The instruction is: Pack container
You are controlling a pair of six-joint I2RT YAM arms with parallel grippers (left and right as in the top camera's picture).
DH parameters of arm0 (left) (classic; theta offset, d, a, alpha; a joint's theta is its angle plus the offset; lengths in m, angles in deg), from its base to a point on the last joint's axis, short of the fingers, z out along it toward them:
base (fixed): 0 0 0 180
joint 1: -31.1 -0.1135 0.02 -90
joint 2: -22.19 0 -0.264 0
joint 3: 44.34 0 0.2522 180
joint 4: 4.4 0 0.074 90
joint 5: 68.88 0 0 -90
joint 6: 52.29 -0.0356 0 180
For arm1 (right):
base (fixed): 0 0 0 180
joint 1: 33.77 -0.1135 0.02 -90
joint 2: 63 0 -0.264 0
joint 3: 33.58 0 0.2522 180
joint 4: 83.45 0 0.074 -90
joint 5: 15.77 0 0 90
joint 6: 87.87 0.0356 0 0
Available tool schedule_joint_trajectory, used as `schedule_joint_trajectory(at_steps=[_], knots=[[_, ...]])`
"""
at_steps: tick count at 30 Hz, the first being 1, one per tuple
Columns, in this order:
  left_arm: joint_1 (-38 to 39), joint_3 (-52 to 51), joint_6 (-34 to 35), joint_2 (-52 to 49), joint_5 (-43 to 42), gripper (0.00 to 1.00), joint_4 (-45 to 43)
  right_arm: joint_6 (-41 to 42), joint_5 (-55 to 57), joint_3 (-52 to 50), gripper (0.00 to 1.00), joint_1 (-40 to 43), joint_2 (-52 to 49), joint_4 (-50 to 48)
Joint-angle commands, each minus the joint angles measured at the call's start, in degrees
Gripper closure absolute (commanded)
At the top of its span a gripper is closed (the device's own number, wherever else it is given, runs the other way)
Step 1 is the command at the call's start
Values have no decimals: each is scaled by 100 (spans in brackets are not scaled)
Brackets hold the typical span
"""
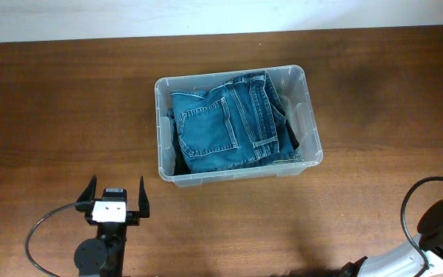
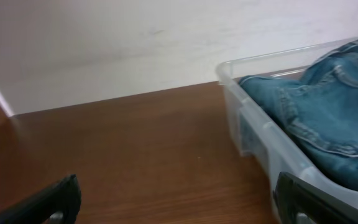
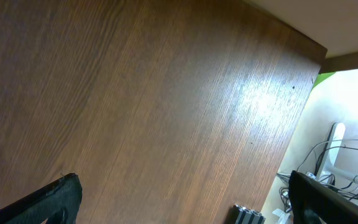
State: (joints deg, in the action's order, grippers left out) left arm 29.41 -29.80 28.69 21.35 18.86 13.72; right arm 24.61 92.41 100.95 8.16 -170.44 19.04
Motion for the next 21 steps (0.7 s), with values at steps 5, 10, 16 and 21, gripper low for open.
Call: schedule_joint_trajectory(at_steps=[5,10,16,21], knots=[[-28,-26,-334,55,380,0,37,24,48,17,1,9,2,0],[52,-26,-332,55,363,0,39,24,48,17,1,9,2,0],[511,-26,-332,55,361,0,39,24,48,17,2,9,2,0],[553,-26,-332,55,358,0,39,24,48,17,2,9,2,0]])
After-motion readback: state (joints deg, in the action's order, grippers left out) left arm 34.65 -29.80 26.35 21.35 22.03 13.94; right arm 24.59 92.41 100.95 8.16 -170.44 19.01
